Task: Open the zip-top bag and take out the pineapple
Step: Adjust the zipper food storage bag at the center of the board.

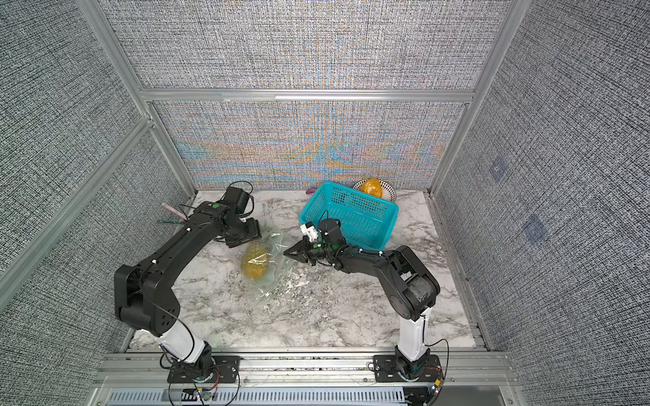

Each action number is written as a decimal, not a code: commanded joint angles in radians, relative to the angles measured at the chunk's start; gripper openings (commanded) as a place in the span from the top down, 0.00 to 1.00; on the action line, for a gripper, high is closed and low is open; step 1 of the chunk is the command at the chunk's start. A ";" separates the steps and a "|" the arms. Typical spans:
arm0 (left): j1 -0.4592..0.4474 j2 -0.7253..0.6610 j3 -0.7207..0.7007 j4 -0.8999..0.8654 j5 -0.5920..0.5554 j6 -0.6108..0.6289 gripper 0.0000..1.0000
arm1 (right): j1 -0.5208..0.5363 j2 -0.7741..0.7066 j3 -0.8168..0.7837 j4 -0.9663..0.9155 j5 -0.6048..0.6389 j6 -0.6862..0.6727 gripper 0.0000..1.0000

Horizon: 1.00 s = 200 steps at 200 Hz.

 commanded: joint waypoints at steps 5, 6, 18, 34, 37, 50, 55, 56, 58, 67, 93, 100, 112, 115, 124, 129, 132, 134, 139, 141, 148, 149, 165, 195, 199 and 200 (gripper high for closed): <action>-0.053 -0.058 0.021 -0.028 0.036 0.045 0.27 | 0.002 -0.010 -0.001 0.126 -0.033 0.039 1.00; -0.057 -0.060 0.021 -0.028 0.037 0.046 0.27 | 0.001 -0.010 0.000 0.128 -0.034 0.040 1.00; -0.108 -0.088 0.018 -0.028 0.039 0.063 0.26 | 0.002 -0.008 0.002 0.149 -0.035 0.059 1.00; -0.176 -0.126 -0.001 -0.027 0.025 0.083 0.26 | 0.002 0.000 0.005 0.172 -0.041 0.082 1.00; -0.186 -0.133 -0.008 -0.027 0.022 0.084 0.26 | 0.002 0.000 0.005 0.177 -0.040 0.085 1.00; -0.221 -0.172 -0.042 -0.016 0.001 0.085 0.25 | 0.002 0.007 0.005 0.192 -0.040 0.101 1.00; -0.228 -0.186 -0.058 -0.008 -0.003 0.083 0.25 | 0.002 0.008 0.005 0.196 -0.040 0.107 1.00; -0.229 -0.190 -0.061 -0.007 -0.005 0.083 0.25 | 0.003 0.009 0.006 0.196 -0.040 0.108 1.00; -0.232 -0.195 -0.068 -0.004 -0.006 0.083 0.25 | 0.003 0.010 0.005 0.197 -0.041 0.110 1.00; -0.243 -0.223 -0.098 0.015 -0.009 0.082 0.25 | 0.003 0.015 0.005 0.204 -0.042 0.124 1.00; -0.276 -0.280 -0.173 0.057 -0.022 0.097 0.25 | 0.004 0.028 0.005 0.234 -0.047 0.166 1.00; -0.284 -0.284 -0.189 0.060 -0.026 0.105 0.25 | 0.003 0.030 0.007 0.239 -0.048 0.175 1.00; -0.300 -0.288 -0.209 0.068 -0.042 0.121 0.25 | 0.004 0.036 0.016 0.234 -0.051 0.183 1.00; -0.303 -0.288 -0.213 0.071 -0.042 0.123 0.25 | 0.005 0.036 0.017 0.231 -0.052 0.185 1.00; -0.312 -0.291 -0.222 0.085 -0.043 0.126 0.25 | 0.004 0.037 0.023 0.221 -0.052 0.184 1.00; -0.317 -0.290 -0.227 0.090 -0.042 0.127 0.25 | 0.004 0.037 0.026 0.216 -0.052 0.182 1.00; -0.320 -0.290 -0.228 0.093 -0.043 0.127 0.25 | 0.005 0.036 0.026 0.212 -0.053 0.182 1.00; -0.321 -0.291 -0.229 0.095 -0.043 0.128 0.25 | 0.005 0.036 0.027 0.209 -0.052 0.181 1.00; -0.326 -0.288 -0.232 0.096 -0.046 0.128 0.25 | 0.004 0.037 0.029 0.203 -0.052 0.179 1.00; -0.327 -0.286 -0.233 0.097 -0.047 0.129 0.25 | 0.005 0.036 0.029 0.202 -0.053 0.178 1.00; -0.331 -0.279 -0.236 0.094 -0.054 0.132 0.25 | 0.004 0.035 0.031 0.192 -0.052 0.176 1.00; -0.331 -0.278 -0.237 0.093 -0.056 0.132 0.25 | 0.004 0.035 0.031 0.191 -0.052 0.177 1.00; -0.339 -0.270 -0.254 0.098 -0.076 0.135 0.25 | 0.005 0.035 0.035 0.180 -0.053 0.174 1.00; -0.348 -0.246 -0.268 0.106 -0.108 0.127 0.27 | 0.005 0.035 0.041 0.167 -0.056 0.171 1.00; -0.348 -0.244 -0.271 0.106 -0.113 0.128 0.28 | 0.004 0.033 0.041 0.163 -0.056 0.172 1.00; -0.348 -0.243 -0.272 0.106 -0.114 0.128 0.28 | 0.004 0.033 0.041 0.162 -0.057 0.171 1.00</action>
